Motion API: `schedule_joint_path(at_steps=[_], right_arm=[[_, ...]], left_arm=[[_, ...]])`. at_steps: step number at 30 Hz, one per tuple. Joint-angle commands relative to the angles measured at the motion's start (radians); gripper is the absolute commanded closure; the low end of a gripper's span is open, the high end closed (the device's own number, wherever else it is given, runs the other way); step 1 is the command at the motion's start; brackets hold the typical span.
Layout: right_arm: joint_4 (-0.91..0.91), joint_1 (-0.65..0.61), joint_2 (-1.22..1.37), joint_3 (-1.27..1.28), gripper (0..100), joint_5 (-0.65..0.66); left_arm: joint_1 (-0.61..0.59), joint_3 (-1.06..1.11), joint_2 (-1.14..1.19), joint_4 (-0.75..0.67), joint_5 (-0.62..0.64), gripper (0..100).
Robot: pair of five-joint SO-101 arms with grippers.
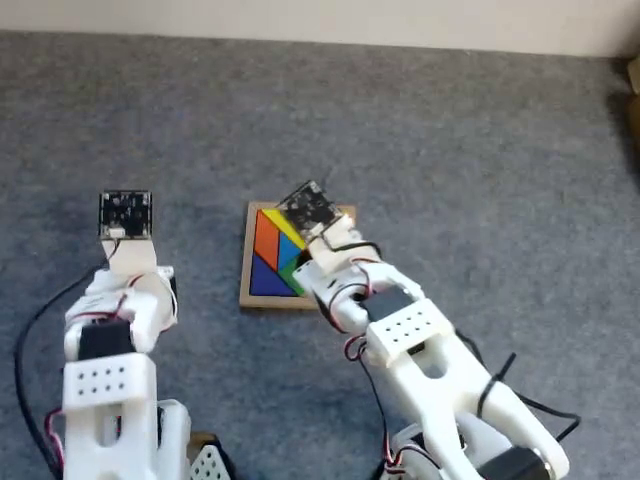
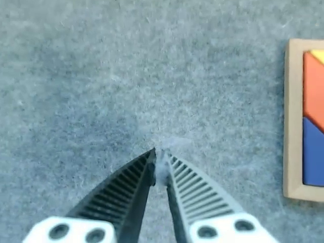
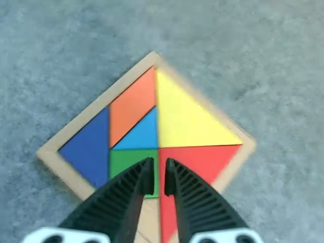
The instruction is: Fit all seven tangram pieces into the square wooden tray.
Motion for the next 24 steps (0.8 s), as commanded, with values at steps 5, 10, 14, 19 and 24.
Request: schedule_joint_path(at_steps=[5, 10, 14, 19, 24], right_arm=[[0.154, 0.082, -0.297, 0.038, 94.7, 0.006], [0.208, 0.128, -0.499, 0.122, 94.7, 0.006], [0.251, 0.211, -0.664, 0.208, 94.7, 0.005], [0.344, 0.257, -0.869, 0.325, 94.7, 0.005], [0.489, 0.318, -1.098, 0.427, 94.7, 0.005]], left_arm=[[-0.007, 0.099, -0.283, 0.005, -0.003, 96], [-0.002, 0.193, -0.516, 0.009, -0.003, 100], [0.031, 0.239, -0.685, 0.089, -0.005, 100], [0.041, 0.243, -0.713, 0.123, -0.008, 100], [0.041, 0.246, -0.704, 0.123, -0.008, 100]])
